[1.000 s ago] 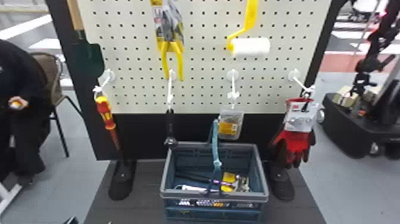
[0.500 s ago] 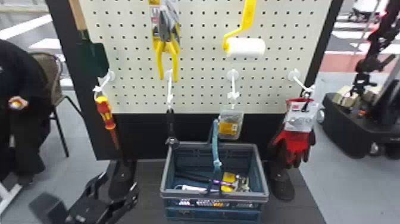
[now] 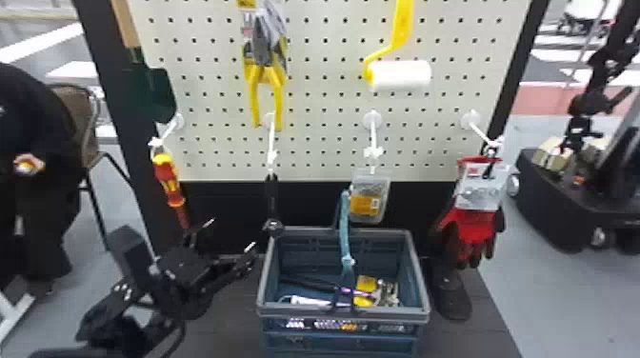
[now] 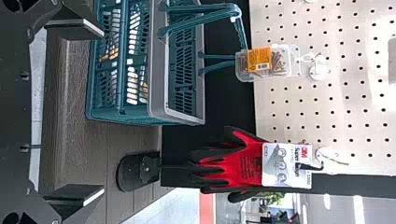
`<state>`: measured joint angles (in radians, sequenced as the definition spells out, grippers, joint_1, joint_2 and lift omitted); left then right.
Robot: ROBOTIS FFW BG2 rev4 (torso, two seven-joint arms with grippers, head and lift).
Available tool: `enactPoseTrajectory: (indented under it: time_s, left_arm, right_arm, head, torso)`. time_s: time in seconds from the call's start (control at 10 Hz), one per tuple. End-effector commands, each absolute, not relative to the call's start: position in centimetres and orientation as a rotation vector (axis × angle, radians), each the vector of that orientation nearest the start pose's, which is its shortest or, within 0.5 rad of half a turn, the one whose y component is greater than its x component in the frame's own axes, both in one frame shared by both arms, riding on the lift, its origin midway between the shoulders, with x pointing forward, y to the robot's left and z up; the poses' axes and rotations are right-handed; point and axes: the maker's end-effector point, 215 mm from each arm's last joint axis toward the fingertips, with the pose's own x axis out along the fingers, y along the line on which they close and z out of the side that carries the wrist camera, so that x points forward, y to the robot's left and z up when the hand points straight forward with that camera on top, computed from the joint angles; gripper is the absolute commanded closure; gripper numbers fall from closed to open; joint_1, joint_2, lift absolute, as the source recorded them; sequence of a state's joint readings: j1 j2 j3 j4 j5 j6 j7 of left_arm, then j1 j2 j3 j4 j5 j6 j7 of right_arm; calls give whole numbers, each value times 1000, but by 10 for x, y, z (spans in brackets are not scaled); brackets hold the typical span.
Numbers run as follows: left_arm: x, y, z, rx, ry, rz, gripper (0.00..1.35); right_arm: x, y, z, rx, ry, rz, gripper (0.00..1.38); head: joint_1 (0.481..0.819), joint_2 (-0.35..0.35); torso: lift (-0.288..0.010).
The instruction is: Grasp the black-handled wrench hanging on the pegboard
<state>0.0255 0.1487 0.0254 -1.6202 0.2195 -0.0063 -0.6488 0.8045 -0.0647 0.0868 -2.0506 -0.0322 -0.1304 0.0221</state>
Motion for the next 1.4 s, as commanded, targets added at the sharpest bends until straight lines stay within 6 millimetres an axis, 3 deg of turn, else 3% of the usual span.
enactPoseTrajectory:
  time_s: [0.0,0.4,0.9,1.0,1.2,1.3]
  left_arm:
    - [568,149,-311,-66,-32,-692,228]
    - [602,132,-289,-31,-21,-826,154]
    - [611,92,-294,-191,-8,-1006,33]
    - [611,88,-295,-183,1,-1017,79]
    - [612,86,-295,-175,16,-1023,622]
    - [615,85,-295,-142,23,-1020,1006]
  right_arm:
    - [335,-180,-416,41,196,124,133]
    - [338,-180,-414,44,189,123,133]
    - [341,-177,-418,46,191,131,133]
    - [341,-177,-418,48,191,130,133]
    - [340,-177,-420,55,195,128,133]
    - [339,-178,-424,73,204,124,133]
  head:
    - [549,0]
    - [549,0]
    - [549,0]
    - [549,0]
    - [549,0]
    - [549,0]
  torso:
    - [-100]
    - [-100]
    - [-100]
    - [-100]
    - [-100]
    - [-100]
